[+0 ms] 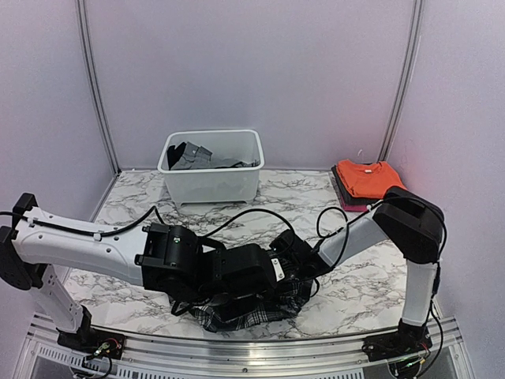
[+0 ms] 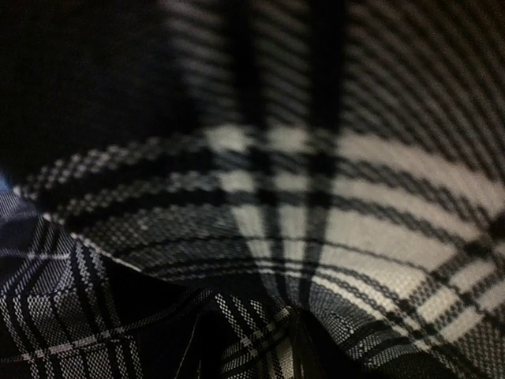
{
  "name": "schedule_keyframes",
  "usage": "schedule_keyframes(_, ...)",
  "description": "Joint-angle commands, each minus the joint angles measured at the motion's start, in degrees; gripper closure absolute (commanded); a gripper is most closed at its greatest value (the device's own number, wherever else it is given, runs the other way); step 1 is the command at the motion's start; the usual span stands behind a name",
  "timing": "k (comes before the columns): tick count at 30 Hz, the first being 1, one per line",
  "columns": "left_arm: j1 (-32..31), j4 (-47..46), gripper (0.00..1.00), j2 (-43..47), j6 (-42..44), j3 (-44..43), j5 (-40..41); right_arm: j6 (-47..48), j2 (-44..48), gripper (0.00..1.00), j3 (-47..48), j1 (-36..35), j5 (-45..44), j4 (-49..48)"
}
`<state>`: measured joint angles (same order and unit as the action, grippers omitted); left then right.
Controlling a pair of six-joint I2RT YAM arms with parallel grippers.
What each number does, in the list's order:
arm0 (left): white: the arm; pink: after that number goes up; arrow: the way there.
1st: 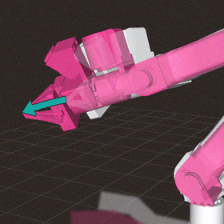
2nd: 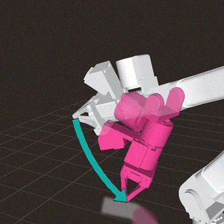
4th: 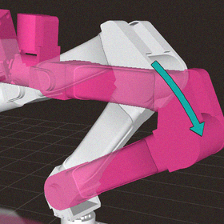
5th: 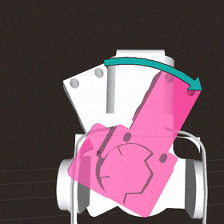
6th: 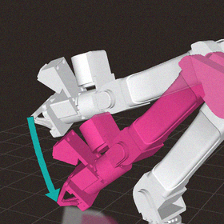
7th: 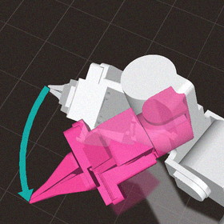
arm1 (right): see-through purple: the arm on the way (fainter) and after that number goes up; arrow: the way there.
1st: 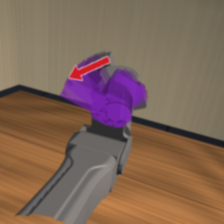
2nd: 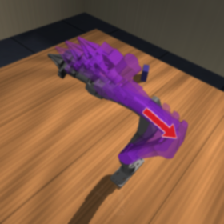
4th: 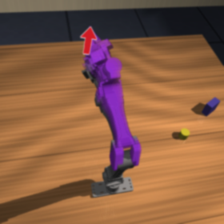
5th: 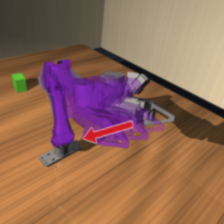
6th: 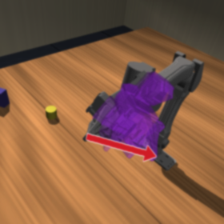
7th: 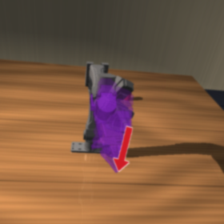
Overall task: Fold and stack the mixed laundry pile
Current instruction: Pick up the rectangle-folded skirt from the center of the board, then fold the rectangle-folded shorts at the center of the board.
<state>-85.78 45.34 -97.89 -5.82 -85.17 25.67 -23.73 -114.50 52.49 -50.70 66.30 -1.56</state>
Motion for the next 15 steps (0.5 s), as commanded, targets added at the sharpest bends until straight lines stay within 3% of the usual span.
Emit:
schedule_keyframes(1, 2.05, 1.44, 1.00, 3.84, 4.24, -2.19, -3.09, 6.01, 3.52, 0.63, -2.51, -2.50, -3.02, 9.63)
schedule_keyframes(8, 1.91, 1.76, 1.00, 3.54, 5.47, -2.25, -12.41, 15.06, 7.46, 0.53, 12.69, 2.51, -8.60, 27.07)
schedule_keyframes(15, 1.04, 2.25, 1.00, 3.57, 9.25, -1.72, -15.74, 18.80, 1.23, 0.48, 28.72, 11.24, -10.61, 35.28)
